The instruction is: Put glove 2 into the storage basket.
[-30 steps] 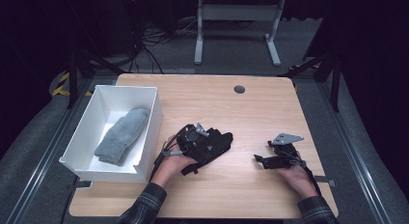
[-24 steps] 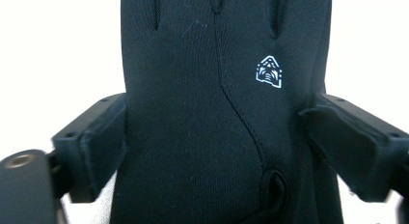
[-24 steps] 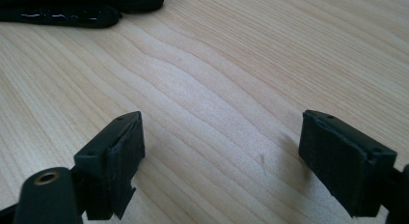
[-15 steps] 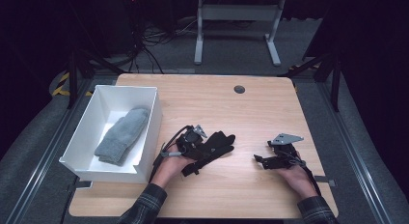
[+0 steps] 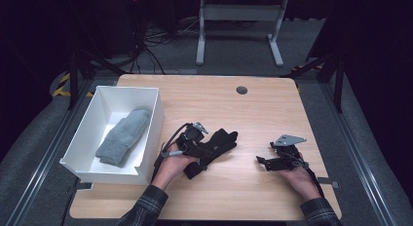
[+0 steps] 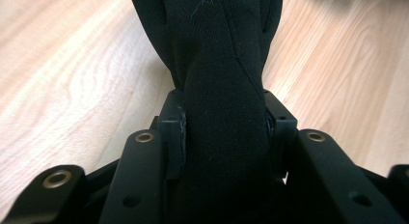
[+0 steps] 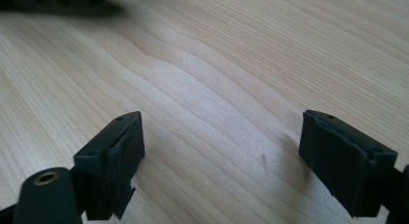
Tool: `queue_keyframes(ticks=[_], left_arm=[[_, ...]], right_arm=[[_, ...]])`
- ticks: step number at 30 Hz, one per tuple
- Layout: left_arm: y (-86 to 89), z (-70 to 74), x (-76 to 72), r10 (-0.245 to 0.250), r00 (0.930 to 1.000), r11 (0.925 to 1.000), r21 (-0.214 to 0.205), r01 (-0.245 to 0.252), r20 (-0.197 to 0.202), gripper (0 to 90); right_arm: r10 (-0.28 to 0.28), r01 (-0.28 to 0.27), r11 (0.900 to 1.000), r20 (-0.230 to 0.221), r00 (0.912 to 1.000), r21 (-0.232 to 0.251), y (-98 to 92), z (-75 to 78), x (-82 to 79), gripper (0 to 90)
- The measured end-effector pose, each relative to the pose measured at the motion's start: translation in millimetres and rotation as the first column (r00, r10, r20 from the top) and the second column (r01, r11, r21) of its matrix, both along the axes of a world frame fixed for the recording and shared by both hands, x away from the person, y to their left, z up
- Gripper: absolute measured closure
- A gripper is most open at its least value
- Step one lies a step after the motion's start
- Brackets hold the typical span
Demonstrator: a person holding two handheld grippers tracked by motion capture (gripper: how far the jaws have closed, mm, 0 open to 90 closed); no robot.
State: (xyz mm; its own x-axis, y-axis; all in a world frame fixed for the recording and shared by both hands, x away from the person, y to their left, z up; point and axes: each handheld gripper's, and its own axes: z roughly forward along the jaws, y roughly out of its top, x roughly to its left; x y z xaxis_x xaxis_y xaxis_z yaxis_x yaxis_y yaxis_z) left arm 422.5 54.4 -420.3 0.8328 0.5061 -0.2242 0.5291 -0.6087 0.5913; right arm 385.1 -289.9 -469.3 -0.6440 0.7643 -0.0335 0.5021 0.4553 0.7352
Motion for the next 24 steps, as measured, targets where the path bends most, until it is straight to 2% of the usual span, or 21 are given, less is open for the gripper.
queue_keyframes(ticks=[3, 4, 6, 8, 11, 14, 15, 19, 21, 24], left_arm=[[2.8, 8.4, -1.6, 0.012, 0.9999, 0.9993, -0.035, -0.012, -0.004, 62.6], [3.2, 16.7, -3.2, 0.018, 0.9998, 0.9994, -0.03, -0.018, -0.003, 62.7], [3.3, 21.1, -3.9, 0.022, 0.9997, 0.9994, -0.028, -0.022, 0.005, 62.8], [5.5, 32.9, -4.3, 0.038, 0.9993, 0.9984, -0.043, -0.038, 0.005, 62.8], [6.9, 42.7, -4.7, 0.05, 0.9987, 0.9979, -0.041, -0.049, 0.011, 62.9], [10.0, 60.3, -4.6, 0.052, 0.9984, 0.9978, -0.042, -0.051, 0.021, 62.9], [10.0, 60.3, -4.6, 0.052, 0.9984, 0.9978, -0.042, -0.051, 0.021, 62.9], [14.0, 81.7, -4.2, 0.056, 0.9977, 0.9977, -0.04, -0.055, 0.038, 62.9], [14.9, 86.9, -4.2, 0.057, 0.9976, 0.9976, -0.041, -0.055, 0.04, 62.9], [19.9, 101.5, -2.8, 0.061, 0.9969, 0.9978, -0.028, -0.06, 0.05, 63.2]], right_arm=[[0.0, 0.0, 1.0, 0.0, 1.0, 0.0, 0.0, 0.0, 0.0, 16.6], [0.0, 0.0, 1.0, 0.0, 1.0, 0.0, 0.0, 0.0, 0.0, 16.6], [0.0, 0.0, 1.0, 0.0, 1.0, 0.0, 0.0, 0.0, 0.0, 16.5], [0.0, 0.0, 1.0, 0.0, 1.0, 0.0, 0.0, 0.0, 0.0, 16.5], [0.0, 0.0, 1.0, 0.0, 1.0, 0.0, 0.1, 0.0, 0.0, 16.5], [0.0, 0.0, 1.0, 0.0, 1.0, 0.0, 0.1, 0.0, 0.0, 16.5], [0.0, 0.0, 1.0, 0.0, 1.0, 0.0, 0.1, 0.0, 0.0, 16.5], [0.0, 0.0, 1.0, 0.0, 1.0, 0.0, 0.1, 0.0, 0.0, 16.5], [0.0, 0.0, 1.0, 0.0, 1.0, 0.0, 0.1, 0.0, 0.0, 16.5], [0.001, -0.001, 1.0, 0.0, 1.0, 0.0, 0.2, 0.0, 0.0, 16.5]])
